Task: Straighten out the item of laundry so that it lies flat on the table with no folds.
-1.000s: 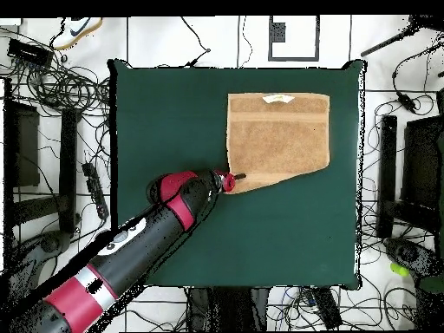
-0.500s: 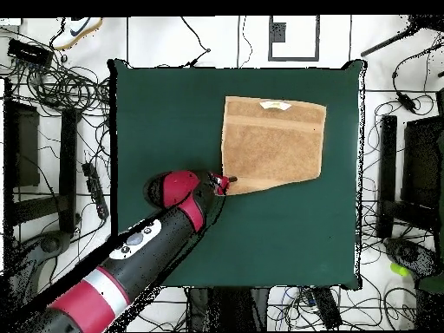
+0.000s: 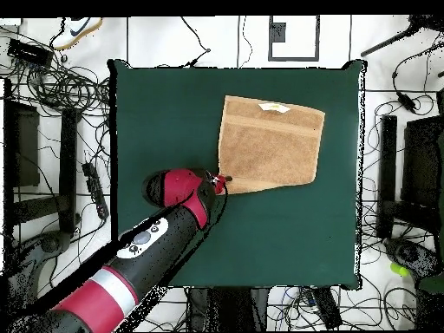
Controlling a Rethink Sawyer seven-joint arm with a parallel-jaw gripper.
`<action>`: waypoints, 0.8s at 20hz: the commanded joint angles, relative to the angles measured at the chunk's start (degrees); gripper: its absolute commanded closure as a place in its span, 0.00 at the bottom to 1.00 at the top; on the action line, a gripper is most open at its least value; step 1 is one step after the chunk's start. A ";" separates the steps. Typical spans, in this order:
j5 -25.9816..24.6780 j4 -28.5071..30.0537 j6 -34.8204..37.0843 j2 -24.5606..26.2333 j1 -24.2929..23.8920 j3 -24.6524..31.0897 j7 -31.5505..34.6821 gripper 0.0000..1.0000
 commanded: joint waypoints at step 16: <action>3.19 -11.35 13.50 13.24 6.55 4.59 21.86 1.00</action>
